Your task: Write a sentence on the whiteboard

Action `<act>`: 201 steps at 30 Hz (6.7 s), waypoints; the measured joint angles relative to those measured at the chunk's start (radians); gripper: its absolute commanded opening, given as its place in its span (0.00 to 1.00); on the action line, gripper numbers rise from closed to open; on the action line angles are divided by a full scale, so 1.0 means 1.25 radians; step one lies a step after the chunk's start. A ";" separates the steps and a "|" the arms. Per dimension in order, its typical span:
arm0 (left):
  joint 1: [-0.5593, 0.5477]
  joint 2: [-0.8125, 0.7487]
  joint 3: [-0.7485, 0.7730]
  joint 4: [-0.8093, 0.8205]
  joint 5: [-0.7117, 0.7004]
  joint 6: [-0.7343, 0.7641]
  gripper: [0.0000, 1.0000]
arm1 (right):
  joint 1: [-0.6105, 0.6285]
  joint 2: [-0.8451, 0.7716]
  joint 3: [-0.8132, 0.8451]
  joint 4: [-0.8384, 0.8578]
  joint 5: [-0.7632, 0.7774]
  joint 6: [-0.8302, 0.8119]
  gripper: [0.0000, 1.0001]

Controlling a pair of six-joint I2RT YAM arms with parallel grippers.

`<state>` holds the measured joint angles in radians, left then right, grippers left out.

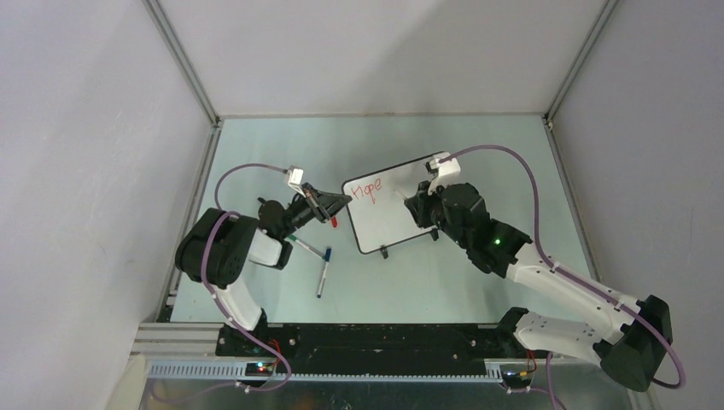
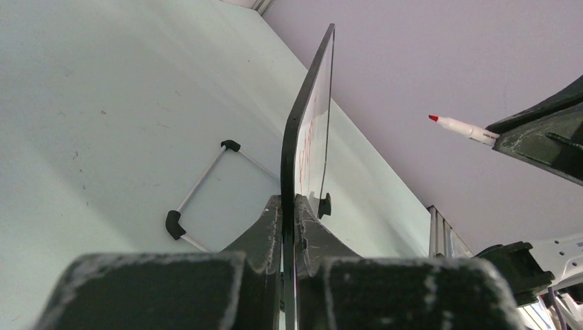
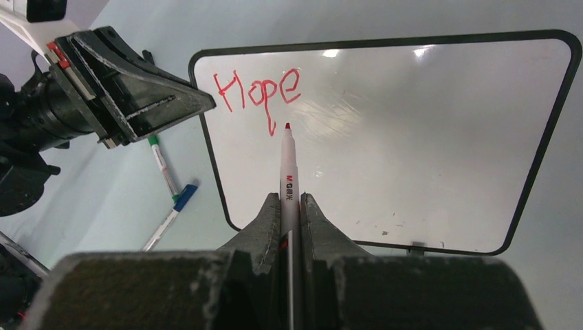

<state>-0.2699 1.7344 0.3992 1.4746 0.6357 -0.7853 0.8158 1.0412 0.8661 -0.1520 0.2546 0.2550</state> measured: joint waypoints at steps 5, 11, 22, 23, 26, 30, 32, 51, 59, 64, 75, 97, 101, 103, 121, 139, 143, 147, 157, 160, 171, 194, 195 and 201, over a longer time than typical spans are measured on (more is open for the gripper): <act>0.000 0.002 0.002 0.000 0.002 0.000 0.00 | -0.014 0.026 0.036 -0.011 0.003 0.015 0.00; 0.000 0.003 0.003 0.000 0.003 0.000 0.00 | -0.028 0.052 0.051 -0.013 0.028 0.018 0.00; 0.000 0.005 0.006 0.000 0.004 -0.001 0.00 | -0.043 0.096 0.051 -0.015 0.021 -0.016 0.00; 0.000 0.005 0.006 0.000 0.004 -0.001 0.00 | -0.047 0.099 0.052 -0.017 0.020 -0.017 0.00; 0.001 0.008 0.008 0.000 0.006 -0.002 0.00 | -0.064 0.119 0.072 -0.029 0.016 -0.019 0.00; 0.008 0.019 0.020 0.001 0.021 -0.010 0.00 | -0.080 0.143 0.102 -0.039 0.009 -0.019 0.00; 0.013 0.033 0.032 0.004 0.035 -0.022 0.00 | -0.085 0.147 0.111 -0.045 0.005 -0.019 0.00; 0.034 0.079 0.075 0.022 0.103 -0.065 0.00 | -0.585 0.141 0.142 -0.104 -0.237 0.110 0.00; 0.034 0.090 0.100 0.020 0.143 -0.068 0.00 | -0.661 0.333 0.142 -0.116 -0.352 0.200 0.00; 0.034 0.095 0.113 0.018 0.164 -0.072 0.00 | -0.730 0.427 0.142 -0.077 -0.512 0.230 0.00; 0.049 0.112 0.159 0.018 0.223 -0.107 0.00 | -0.743 0.468 0.089 -0.053 -0.705 0.223 0.00; 0.061 0.094 0.096 0.028 0.227 -0.126 0.00 | -0.652 0.150 -0.083 -0.108 -0.522 0.193 0.00; 0.060 0.092 0.093 0.028 0.227 -0.125 0.00 | -0.639 0.115 -0.103 -0.115 -0.498 0.193 0.00; 0.059 0.092 0.093 0.028 0.227 -0.125 0.00 | -0.634 0.104 -0.107 -0.123 -0.487 0.193 0.00; 0.029 0.092 0.083 0.029 0.214 -0.121 0.00 | -0.601 -0.036 -0.099 -0.153 -0.150 0.318 0.00; 0.027 0.092 0.083 0.029 0.213 -0.119 0.00 | -0.104 0.025 0.042 -0.100 0.084 0.071 0.00; 0.027 0.092 0.083 0.029 0.212 -0.120 0.00 | -0.050 0.047 0.042 -0.082 0.105 0.023 0.00; 0.027 0.092 0.083 0.028 0.213 -0.119 0.00 | -0.036 0.050 0.040 -0.063 0.109 -0.003 0.00; 0.023 0.079 0.068 0.030 0.203 -0.110 0.00 | -0.005 0.060 0.023 -0.004 0.092 -0.025 0.00; 0.020 0.072 0.060 0.030 0.197 -0.104 0.00 | -0.004 0.058 -0.018 0.032 0.074 -0.025 0.00; 0.015 0.063 0.051 0.030 0.188 -0.093 0.00 | -0.003 0.039 -0.049 0.052 0.058 -0.019 0.00; 0.013 0.062 0.049 0.030 0.186 -0.090 0.00 | -0.003 0.016 -0.049 0.053 0.062 -0.016 0.00; 0.013 0.062 0.049 0.030 0.186 -0.090 0.00 | -0.003 0.015 -0.049 0.052 0.062 -0.016 0.00; 0.013 0.062 0.049 0.030 0.186 -0.090 0.00 | -0.002 -0.026 -0.049 0.024 0.061 -0.009 0.00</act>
<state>-0.2535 1.8118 0.4610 1.5120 0.8680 -0.8978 0.8135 1.0084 0.8047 -0.1215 0.3309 0.2436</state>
